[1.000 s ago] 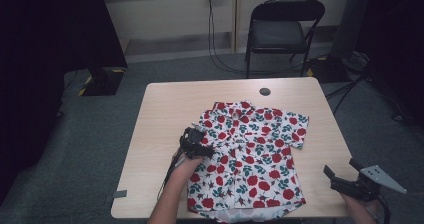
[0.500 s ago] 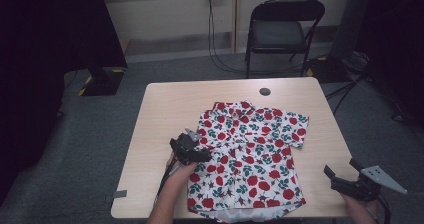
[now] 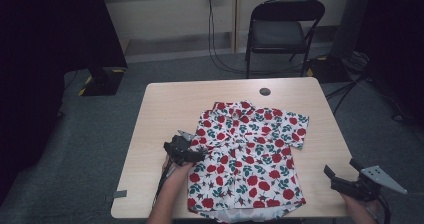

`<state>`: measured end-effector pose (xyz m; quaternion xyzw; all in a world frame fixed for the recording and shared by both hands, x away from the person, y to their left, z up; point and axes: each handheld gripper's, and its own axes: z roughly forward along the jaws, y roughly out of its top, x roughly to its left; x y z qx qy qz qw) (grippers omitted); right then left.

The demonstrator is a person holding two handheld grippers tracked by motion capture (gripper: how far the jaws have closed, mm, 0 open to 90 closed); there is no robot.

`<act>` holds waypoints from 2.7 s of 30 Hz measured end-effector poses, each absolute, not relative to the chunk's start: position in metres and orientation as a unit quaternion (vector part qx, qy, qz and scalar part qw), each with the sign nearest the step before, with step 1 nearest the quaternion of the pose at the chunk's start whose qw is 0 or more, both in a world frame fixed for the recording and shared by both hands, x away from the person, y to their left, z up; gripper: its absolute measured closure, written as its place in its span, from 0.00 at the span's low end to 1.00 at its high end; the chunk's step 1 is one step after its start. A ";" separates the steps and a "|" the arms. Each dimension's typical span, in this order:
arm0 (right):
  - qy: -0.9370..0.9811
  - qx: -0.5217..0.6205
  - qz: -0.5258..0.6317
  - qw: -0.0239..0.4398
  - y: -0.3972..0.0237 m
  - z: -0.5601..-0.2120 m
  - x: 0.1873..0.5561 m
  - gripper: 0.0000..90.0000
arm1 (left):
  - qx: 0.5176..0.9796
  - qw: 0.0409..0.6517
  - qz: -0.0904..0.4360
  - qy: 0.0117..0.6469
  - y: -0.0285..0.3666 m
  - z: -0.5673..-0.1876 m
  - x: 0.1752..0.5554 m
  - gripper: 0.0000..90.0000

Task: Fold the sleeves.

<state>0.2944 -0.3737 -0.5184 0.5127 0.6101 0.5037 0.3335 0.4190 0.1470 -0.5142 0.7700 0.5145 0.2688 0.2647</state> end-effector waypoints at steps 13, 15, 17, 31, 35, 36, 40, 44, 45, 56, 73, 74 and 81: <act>0.608 0.513 0.504 0.336 -0.374 -0.518 0.294 0.00 | 0.707 0.309 0.299 0.561 0.170 -0.480 0.430 0.04; 0.608 0.514 0.504 0.335 -0.374 -0.518 0.294 0.00 | 0.729 0.279 0.284 0.557 0.169 -0.488 0.434 0.04; 0.608 0.514 0.504 0.335 -0.374 -0.518 0.294 0.00 | 0.753 0.257 0.278 0.538 0.164 -0.499 0.433 0.04; 0.610 0.513 0.502 0.335 -0.374 -0.518 0.295 0.00 | 0.726 0.310 0.325 0.521 0.160 -0.492 0.412 0.00; 0.611 0.514 0.501 0.335 -0.373 -0.518 0.295 0.00 | 0.706 0.332 0.338 0.526 0.165 -0.488 0.399 0.00; 0.612 0.514 0.498 0.336 -0.373 -0.518 0.295 0.00 | 0.705 0.343 0.326 0.529 0.166 -0.487 0.397 0.00; 0.610 0.520 0.488 0.346 -0.372 -0.518 0.297 0.00 | 0.697 0.378 0.306 0.527 0.173 -0.487 0.384 0.00; 0.611 0.521 0.478 0.356 -0.371 -0.517 0.297 0.00 | 0.696 0.394 0.302 0.518 0.183 -0.488 0.371 0.01; 0.612 0.521 0.476 0.356 -0.370 -0.517 0.297 0.00 | 0.693 0.396 0.303 0.521 0.185 -0.489 0.367 0.01; 0.612 0.524 0.474 0.355 -0.371 -0.518 0.298 0.00 | 0.670 0.422 0.301 0.532 0.211 -0.496 0.344 0.01; 0.617 0.531 0.470 0.341 -0.371 -0.518 0.301 0.00 | 0.657 0.437 0.311 0.530 0.231 -0.504 0.310 0.01; 0.616 0.532 0.470 0.342 -0.371 -0.518 0.301 0.00 | 0.657 0.437 0.310 0.531 0.235 -0.505 0.308 0.01; 0.618 0.537 0.463 0.339 -0.371 -0.518 0.302 0.00 | 0.645 0.433 0.321 0.541 0.251 -0.510 0.298 0.01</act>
